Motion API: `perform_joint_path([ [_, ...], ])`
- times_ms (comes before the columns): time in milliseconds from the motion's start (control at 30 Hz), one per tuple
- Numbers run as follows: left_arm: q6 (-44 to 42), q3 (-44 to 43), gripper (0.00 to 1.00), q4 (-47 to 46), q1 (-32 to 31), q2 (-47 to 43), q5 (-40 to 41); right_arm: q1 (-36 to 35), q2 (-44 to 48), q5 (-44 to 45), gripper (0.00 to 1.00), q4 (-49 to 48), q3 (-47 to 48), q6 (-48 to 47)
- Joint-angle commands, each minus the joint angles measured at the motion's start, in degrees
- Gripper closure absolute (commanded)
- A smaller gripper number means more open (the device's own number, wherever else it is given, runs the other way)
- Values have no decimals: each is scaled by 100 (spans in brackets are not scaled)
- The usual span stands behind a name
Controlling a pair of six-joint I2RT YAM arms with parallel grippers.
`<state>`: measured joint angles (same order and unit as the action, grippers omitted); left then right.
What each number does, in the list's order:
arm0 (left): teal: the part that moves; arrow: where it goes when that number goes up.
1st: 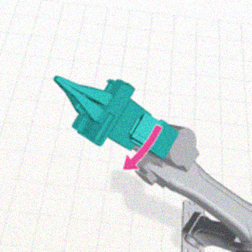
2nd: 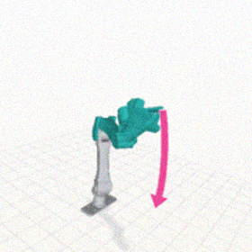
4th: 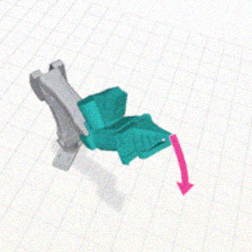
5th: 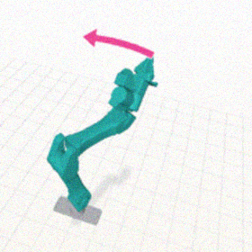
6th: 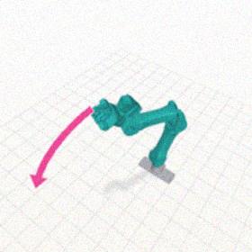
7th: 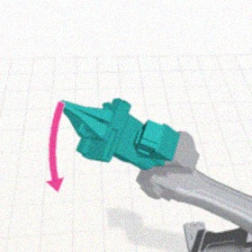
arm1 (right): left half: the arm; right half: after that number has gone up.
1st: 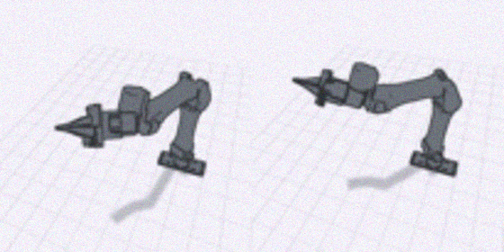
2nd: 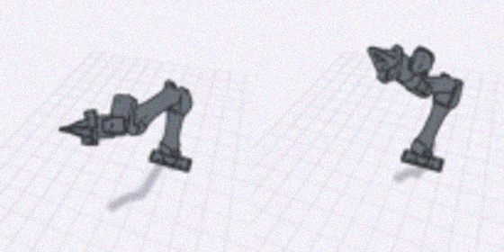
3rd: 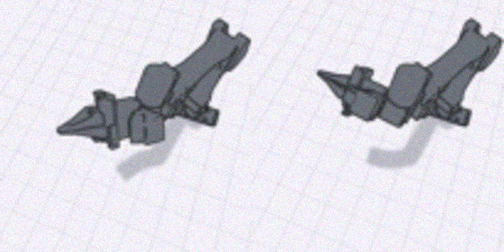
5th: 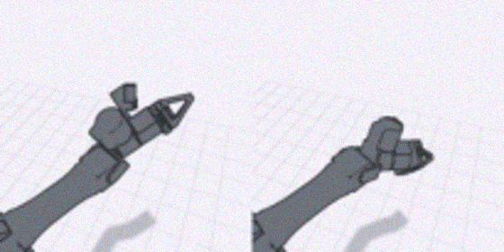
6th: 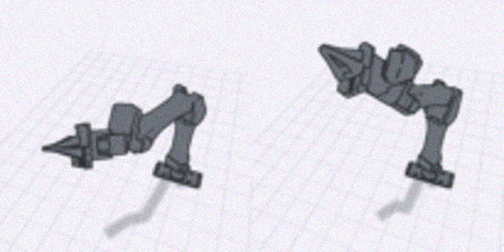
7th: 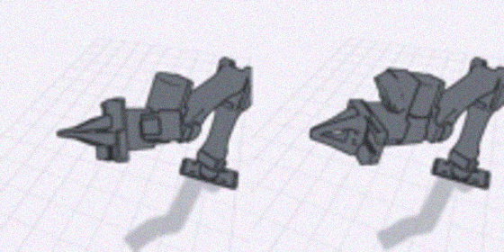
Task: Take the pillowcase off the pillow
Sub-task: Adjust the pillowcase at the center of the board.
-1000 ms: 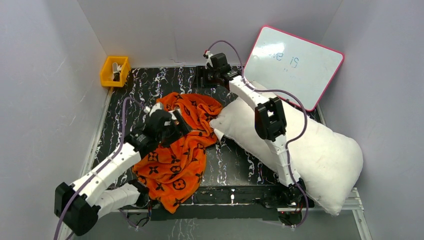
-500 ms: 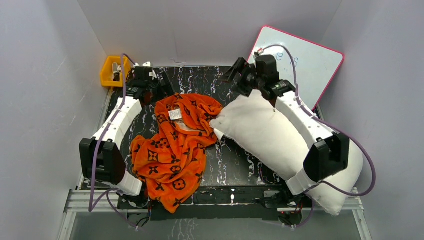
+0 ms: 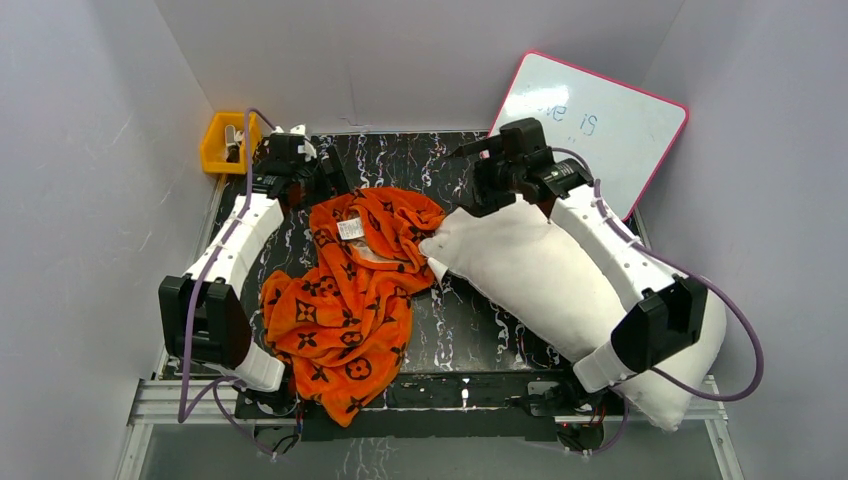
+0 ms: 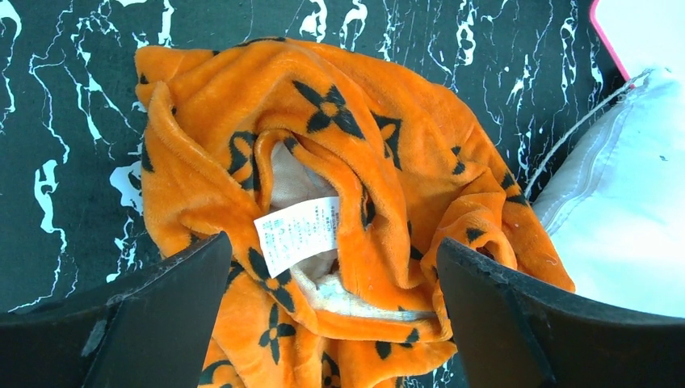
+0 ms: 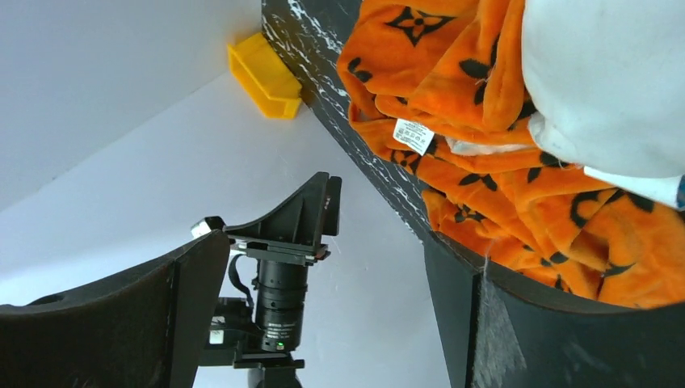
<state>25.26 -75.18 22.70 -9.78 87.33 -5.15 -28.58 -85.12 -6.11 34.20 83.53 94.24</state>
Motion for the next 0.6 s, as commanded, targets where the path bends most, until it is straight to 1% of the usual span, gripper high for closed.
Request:
perform_joint_path([
  [0, -82, 84, 2, -1, 135, -249, -163, -225, -524, 55, 4, 1001, 459, 834],
  [100, -87, 113, 2, 1, 205, -276, -254, -343, -916, -12, 9, 1374, 736, 851],
  [200, -83, 164, 2, -36, 269, -303, -354, -385, -1110, -199, 13, 1160, 584, 957],
  [333, -43, 298, 2, -133, 308, -302, -543, -424, -1315, -81, 16, 992, 495, 1138],
  [400, -46, 386, 2, -194, 348, -313, -601, -427, -1476, 19, 23, 1083, 601, 1149],
  [500, -106, 458, 2, -212, 442, -351, -676, -462, -1730, 112, 26, 1291, 724, 1148],
  [533, -131, 491, 2, -210, 495, -373, -691, -483, -1849, 174, 30, 1438, 829, 1126],
  [567, -147, 519, 2, -222, 565, -392, -743, -514, -1944, 240, 31, 1529, 883, 1131],
])
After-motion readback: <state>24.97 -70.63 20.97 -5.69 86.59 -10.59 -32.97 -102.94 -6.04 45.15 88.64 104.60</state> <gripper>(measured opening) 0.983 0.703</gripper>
